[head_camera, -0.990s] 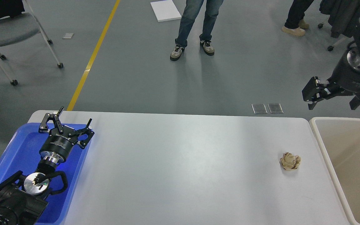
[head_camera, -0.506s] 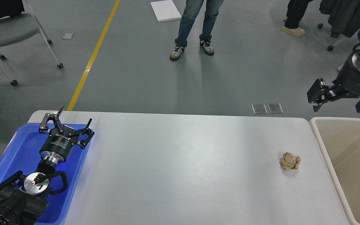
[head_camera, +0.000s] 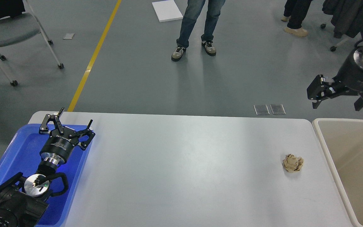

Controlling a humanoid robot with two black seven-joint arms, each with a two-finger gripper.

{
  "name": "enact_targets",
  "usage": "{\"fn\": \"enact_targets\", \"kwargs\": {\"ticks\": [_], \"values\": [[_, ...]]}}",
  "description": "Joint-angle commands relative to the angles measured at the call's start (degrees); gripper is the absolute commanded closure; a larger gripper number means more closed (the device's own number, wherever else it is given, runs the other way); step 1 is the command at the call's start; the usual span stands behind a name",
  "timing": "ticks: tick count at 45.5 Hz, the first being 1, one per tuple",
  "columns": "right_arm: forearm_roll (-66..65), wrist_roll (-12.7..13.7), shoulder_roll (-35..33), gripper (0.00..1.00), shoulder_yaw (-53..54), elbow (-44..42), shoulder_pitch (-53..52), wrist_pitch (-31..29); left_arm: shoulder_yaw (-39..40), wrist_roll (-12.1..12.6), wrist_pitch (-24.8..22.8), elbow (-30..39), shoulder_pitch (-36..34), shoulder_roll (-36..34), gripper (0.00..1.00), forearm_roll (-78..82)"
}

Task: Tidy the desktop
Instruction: 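Lower the open right gripper down onto the crumpled paper ball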

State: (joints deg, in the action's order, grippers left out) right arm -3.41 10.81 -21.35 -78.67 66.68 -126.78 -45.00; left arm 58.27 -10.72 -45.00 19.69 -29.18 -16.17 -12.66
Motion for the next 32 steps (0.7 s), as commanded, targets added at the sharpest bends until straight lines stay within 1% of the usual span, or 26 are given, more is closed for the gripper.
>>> {"fn": "enact_targets", "kwargs": {"ticks": [1,10,16,20,24,27,32], "values": [[0.68,0.0,0.35,0.0,1.94,-0.41,5.48,0.0,0.0,0.08,0.0,0.0,0.0,0.0,0.0,0.0],[0.5,0.0,0.7,0.0,5.28,-0.67,10.23,0.0,0.0,-0.01,0.0,0.0,0.0,0.0,0.0,0.0],[0.86,0.0,0.26,0.01,9.58,-0.93,14.09,0.09,0.0,-0.01,0.0,0.0,0.0,0.0,0.0,0.0],[0.94,0.09,-1.23,0.0,12.22,-0.93,18.48,11.05,0.0,-0.01,0.0,0.0,0.09,0.0,0.0,0.0],[0.51,0.0,-2.9,0.0,15.12,-0.93,24.46,19.32,0.0,-0.01,0.0,0.0,0.0,0.0,0.0,0.0],[-0.29,0.0,-2.9,0.0,16.88,-1.55,27.28,23.19,0.0,-0.01,0.0,0.0,0.09,0.0,0.0,0.0],[-0.29,0.0,-3.43,0.0,18.2,-3.57,29.48,26.89,0.0,-0.01,0.0,0.0,0.0,0.0,0.0,0.0]]}}
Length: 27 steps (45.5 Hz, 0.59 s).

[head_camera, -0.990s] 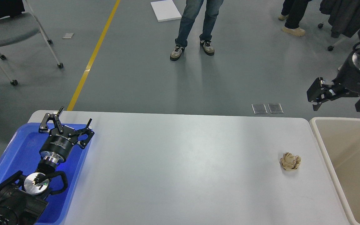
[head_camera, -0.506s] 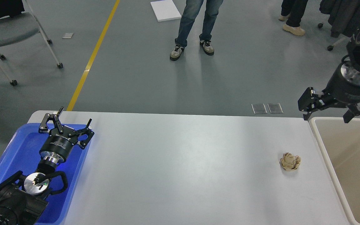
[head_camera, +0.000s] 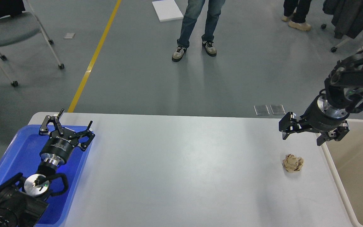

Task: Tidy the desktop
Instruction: 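Lower the open right gripper down onto the crumpled paper ball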

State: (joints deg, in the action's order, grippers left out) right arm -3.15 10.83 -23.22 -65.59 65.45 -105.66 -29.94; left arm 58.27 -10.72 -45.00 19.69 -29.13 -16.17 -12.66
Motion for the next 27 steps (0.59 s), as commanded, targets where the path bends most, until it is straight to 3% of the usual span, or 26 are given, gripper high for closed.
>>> {"fn": "enact_targets", "kwargs": {"ticks": [1,12,27], "values": [[-0.54,-0.02,-1.56,0.0,5.47,-3.04,8.97,12.09,0.0,-0.01,0.0,0.0,0.03,0.0,0.0,0.0],[-0.54,-0.02,-1.3,0.0,6.26,-10.52,13.9,12.53,0.0,-0.01,0.0,0.0,0.03,0.0,0.0,0.0],[-0.01,-0.02,-1.47,0.0,7.49,-12.1,17.07,11.92,0.0,-0.01,0.0,0.0,0.03,0.0,0.0,0.0]]}}
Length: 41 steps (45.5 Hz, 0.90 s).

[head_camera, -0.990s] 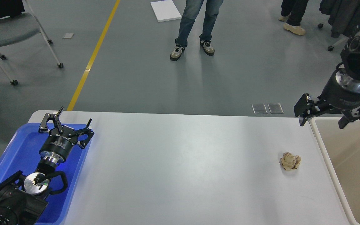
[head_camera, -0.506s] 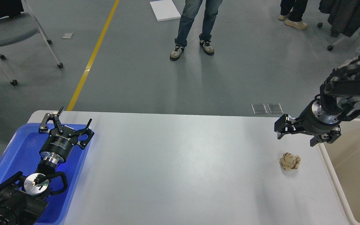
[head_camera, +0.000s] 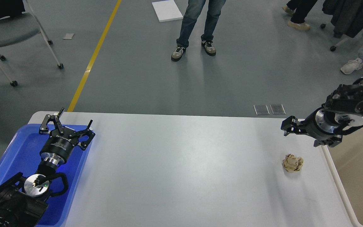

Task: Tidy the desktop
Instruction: 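Lower the open right gripper down onto the crumpled paper ball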

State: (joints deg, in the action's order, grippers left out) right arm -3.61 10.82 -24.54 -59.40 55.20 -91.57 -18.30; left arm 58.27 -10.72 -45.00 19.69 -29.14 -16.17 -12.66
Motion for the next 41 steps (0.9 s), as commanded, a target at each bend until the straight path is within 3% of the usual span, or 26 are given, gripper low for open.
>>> {"fn": "enact_targets", "kwargs": {"ticks": [1,23,41], "values": [[0.36,-0.01,-0.16,0.0,1.39,-1.85,2.97,0.19,0.0,0.0,0.0,0.0,-0.04,0.0,0.0,0.0],[0.19,-0.01,0.28,0.0,1.92,-1.94,6.4,0.98,0.0,-0.09,0.0,0.0,0.04,0.0,0.0,0.0],[0.01,-0.01,2.83,0.0,3.76,-10.11,11.76,4.41,0.0,-0.09,0.0,0.0,0.04,0.0,0.0,0.0]]}}
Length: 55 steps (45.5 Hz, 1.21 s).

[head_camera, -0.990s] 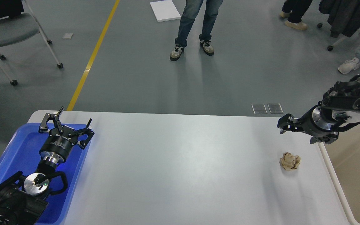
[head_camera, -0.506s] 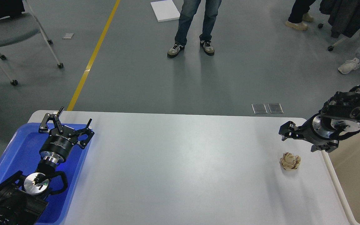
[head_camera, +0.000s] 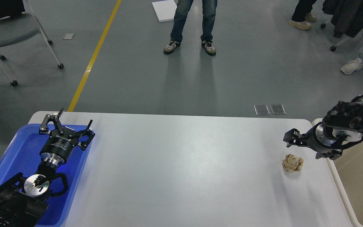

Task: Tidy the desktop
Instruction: 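Lower the open right gripper down onto the crumpled paper ball, then close the right gripper around the crumpled paper ball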

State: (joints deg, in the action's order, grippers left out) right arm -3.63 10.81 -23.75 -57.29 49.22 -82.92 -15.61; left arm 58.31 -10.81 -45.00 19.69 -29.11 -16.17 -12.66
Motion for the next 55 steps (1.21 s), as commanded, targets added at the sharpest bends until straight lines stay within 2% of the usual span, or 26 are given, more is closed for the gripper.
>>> {"fn": "enact_targets", "kwargs": {"ticks": [1,20,55], "values": [[-0.06,0.0,2.13,0.0,1.92,-4.22,3.29,1.89,0.05,0.0,0.0,0.0,0.01,0.0,0.0,0.0],[-0.06,0.0,2.31,0.0,4.56,-7.03,9.7,5.94,-0.03,0.0,0.0,0.0,0.01,0.0,0.0,0.0],[-1.81,0.0,5.65,0.0,9.31,-15.73,18.14,8.31,0.05,0.0,0.0,0.0,-0.07,0.0,0.0,-0.09]]}}
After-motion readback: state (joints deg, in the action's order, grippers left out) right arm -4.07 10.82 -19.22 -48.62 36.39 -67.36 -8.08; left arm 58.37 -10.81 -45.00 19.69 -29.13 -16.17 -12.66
